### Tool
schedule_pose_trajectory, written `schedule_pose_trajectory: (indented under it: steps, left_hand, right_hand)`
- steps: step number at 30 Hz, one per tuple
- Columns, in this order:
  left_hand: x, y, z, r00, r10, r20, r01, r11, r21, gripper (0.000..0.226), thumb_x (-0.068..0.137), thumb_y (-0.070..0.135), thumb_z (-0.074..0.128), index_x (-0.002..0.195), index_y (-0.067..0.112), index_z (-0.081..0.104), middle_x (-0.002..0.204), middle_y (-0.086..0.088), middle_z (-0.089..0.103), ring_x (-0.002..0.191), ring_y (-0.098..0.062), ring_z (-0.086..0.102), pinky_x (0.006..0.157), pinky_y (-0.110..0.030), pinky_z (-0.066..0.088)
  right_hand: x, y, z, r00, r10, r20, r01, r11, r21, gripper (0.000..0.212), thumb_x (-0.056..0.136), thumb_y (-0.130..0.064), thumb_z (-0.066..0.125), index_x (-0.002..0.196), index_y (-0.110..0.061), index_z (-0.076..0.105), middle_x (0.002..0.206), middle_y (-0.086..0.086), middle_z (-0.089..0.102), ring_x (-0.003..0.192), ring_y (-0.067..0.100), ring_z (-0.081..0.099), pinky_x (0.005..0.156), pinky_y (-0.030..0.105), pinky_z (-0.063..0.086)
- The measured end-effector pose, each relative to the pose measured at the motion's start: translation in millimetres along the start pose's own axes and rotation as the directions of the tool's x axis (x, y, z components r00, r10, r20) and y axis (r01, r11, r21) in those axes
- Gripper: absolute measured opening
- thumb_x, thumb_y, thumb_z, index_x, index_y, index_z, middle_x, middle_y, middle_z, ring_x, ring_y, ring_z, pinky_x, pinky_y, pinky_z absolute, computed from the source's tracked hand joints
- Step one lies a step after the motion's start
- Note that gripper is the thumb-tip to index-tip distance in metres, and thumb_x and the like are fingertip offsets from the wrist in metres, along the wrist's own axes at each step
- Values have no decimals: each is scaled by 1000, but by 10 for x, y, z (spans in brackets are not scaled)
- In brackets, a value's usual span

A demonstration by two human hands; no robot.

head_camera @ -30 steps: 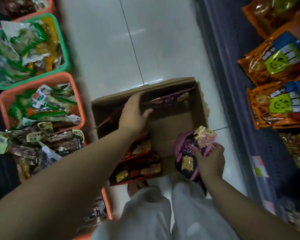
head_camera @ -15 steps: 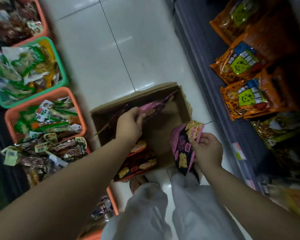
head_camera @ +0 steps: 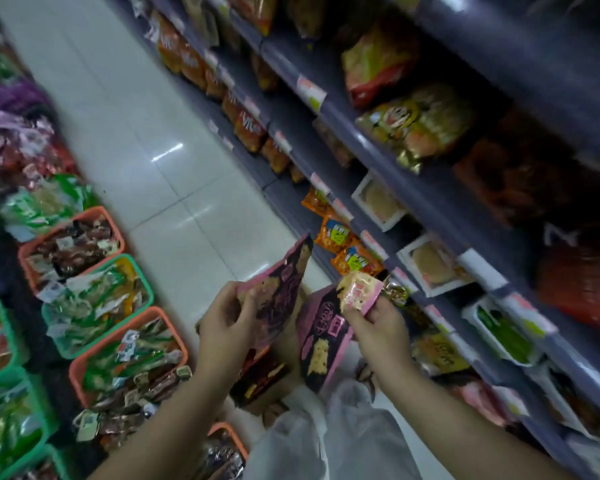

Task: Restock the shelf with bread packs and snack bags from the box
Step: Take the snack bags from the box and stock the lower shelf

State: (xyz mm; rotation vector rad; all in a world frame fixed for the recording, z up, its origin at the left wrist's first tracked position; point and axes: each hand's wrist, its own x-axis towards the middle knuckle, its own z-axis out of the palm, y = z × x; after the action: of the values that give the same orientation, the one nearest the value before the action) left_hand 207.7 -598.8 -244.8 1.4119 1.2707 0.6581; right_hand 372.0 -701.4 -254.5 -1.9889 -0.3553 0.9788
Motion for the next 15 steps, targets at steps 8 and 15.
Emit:
schedule_pose_trajectory:
  steps: [8,15]
  left_hand:
    - [-601,1585,40,958,257,127,-240,961,-136,15,95,12,49,90,9,63,72,2,68,64,-9,63,57,-20,50]
    - [-1136,2511,445,886,422,191,-365,890,-274,18,95,8,48,88,12,64,73,8,73,68,-2,68,55,-11,50]
  right_hand:
    - [-1172,-1151,-1106,994,-88,-64,101,960,263,12,82,-27,64,84,-14,64,81,9,72,78,29,69,78,55,55]
    - [-1849,-1576,-2021,990,-119,-77,141,801,582,8,89,-4,58,84,-2,62,65,6,69,57,17,68,54,26,55]
